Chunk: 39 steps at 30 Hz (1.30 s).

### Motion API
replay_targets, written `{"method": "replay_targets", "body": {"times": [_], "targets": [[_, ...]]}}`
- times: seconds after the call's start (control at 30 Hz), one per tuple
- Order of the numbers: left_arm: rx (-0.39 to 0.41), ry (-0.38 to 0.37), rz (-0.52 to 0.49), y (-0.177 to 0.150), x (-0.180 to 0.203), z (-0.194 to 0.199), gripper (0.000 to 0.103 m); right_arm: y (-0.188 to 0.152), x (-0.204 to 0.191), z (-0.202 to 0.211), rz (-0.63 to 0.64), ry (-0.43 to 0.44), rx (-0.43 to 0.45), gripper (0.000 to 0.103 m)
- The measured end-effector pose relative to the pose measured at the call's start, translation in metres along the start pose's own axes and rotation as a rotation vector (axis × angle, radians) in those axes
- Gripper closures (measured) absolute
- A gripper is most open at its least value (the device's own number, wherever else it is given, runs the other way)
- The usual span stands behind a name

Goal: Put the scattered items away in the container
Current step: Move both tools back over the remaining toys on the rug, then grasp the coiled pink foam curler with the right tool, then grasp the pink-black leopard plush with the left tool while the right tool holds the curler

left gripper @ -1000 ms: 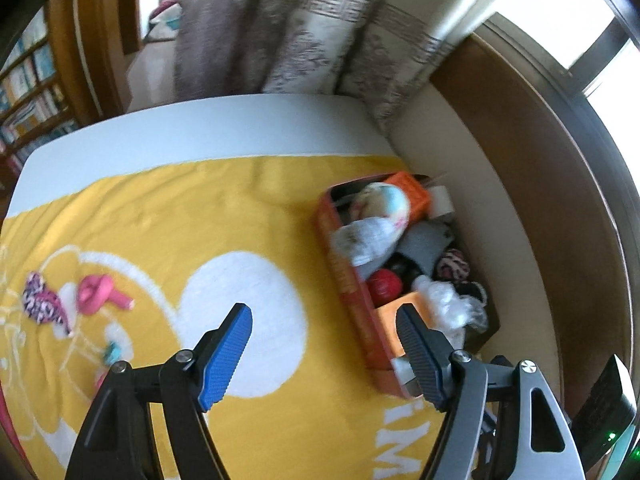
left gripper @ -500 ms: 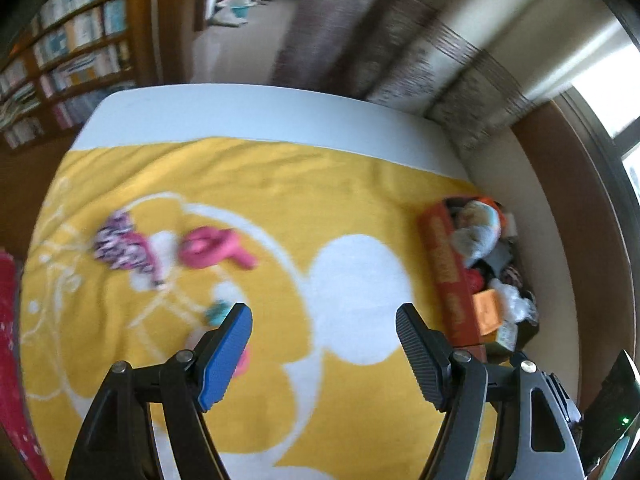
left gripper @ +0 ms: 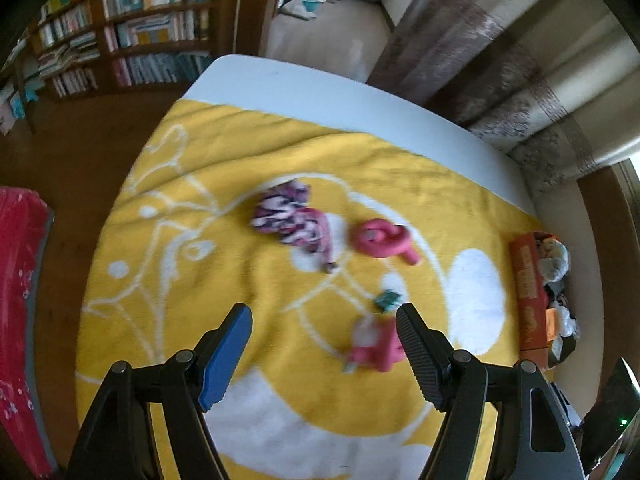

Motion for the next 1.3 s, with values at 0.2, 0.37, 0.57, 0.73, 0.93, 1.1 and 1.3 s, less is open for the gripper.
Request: {"method": "replay_targets", "body": {"times": [0.2,0.37,0.57,0.73,0.93,1.1,1.3], "targets": [[-0.025,-0.011,0.006,-0.005,-0.033,-0.009,0.027,-0.015,-0.03,-0.033,-0.002,0.005,-0.063,0.025],[-0.042,-0.024,-0.003,-0.002,-0.048,-0.019,0.027,-0.017,-0.045,-0.059,-0.038,0.007,-0.103,0.025],[-0.061,-0.039,-0.022,0.006,-0.06,-0.031,0.027,-0.012,-0.053,-0.089,-0.074,-0.021,-0.125,0.025],[-0.076,-0.053,-0.049,0.014,-0.063,-0.041,0.027,-0.013,-0.044,-0.108,-0.13,-0.05,-0.154,0.026],[-0.093,-0.068,-0.072,0.024,-0.06,-0.055,0.027,-0.016,-0.041,-0.114,-0.121,-0.083,-0.17,0.046],[-0.1,-0.084,-0.103,0.033,-0.05,-0.069,0.027,-0.017,-0.034,-0.106,-0.151,-0.079,-0.17,0.047],[-0.091,-0.079,-0.121,0.046,-0.042,-0.082,0.027,-0.016,-0.033,-0.089,-0.167,-0.082,-0.13,0.047]]}}
Point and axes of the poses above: each gripper's, at about its wrist camera, not at the fingertips, and z roughly against the way its jaws point, x to its right, y to its top, the point moved 10 cm from there along -z, roughly the way its jaws point, and after that the axes turned 14 degrees about -z, right-handed, at the moved point
